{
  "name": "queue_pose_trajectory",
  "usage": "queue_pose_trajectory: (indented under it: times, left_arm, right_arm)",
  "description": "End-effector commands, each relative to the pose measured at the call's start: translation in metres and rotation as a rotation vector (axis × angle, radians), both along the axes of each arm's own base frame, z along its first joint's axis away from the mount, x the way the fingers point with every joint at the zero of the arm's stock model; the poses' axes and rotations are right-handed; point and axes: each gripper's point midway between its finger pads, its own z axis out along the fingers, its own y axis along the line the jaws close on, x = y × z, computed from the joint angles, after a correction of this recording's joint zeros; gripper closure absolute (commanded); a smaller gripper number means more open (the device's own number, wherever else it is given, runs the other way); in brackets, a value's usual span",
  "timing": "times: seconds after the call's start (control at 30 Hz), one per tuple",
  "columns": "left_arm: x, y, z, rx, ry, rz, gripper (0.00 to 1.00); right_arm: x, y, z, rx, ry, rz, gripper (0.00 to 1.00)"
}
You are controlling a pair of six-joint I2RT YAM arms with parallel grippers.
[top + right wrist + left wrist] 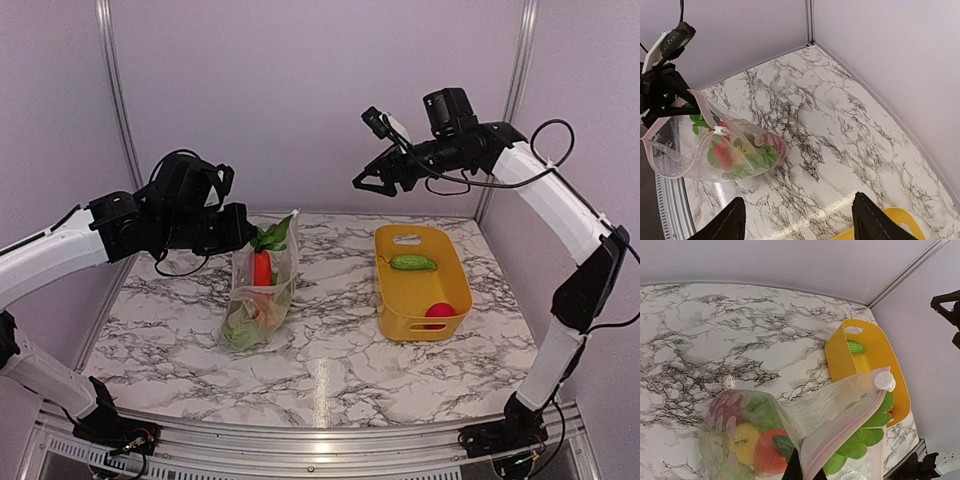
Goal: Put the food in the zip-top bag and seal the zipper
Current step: Pick up the fake vegetable from the bin.
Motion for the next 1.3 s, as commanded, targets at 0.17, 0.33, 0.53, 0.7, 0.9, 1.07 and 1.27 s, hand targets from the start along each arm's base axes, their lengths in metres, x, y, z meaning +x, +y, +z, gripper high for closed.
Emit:
queue_pose_trajectory:
  times: [0.17,0.33,0.53,0.7,0.9,1.07,1.27]
  left_arm:
    - [-0.005,-0.008,-0.042,0.127,0.13,-0.067,1.0]
    - [-0.011,-0.008,-0.074,0.209,0.222,-0.097,1.0]
    - [-0.009,-0.013,-0.07,0.195,0.226,-0.099,1.0]
    - [-0.008,-0.013,-0.065,0.193,0.214,-0.097,1.0]
    - [-0.006,-0.011,-0.048,0.175,0.173,-0.092,1.0]
    - [-0.003,-0.014,-0.028,0.141,0.129,-0.094,1.0]
    - [0.001,-0.019,-0.012,0.1,0.091,-0.1,1.0]
  right_arm:
    - [0.063,-0.109,-0.116,-0.407,-0.029,-0.079,0.4]
    - [0.081,-0.145,-0.171,-0.526,0.041,-0.072,0.54]
    - [0.096,-0.166,-0.213,-0.676,-0.013,-0.003,0.51]
    - [0.114,-0.172,-0.237,-0.756,-0.065,0.032,0.49]
    - [0.134,-0.168,-0.248,-0.764,-0.092,0.037,0.49]
    - [0.14,-0.168,-0.265,-0.794,-0.101,0.079,0.5]
    - [0.145,-0.172,-0.288,-0.838,-0.095,0.108,0.5]
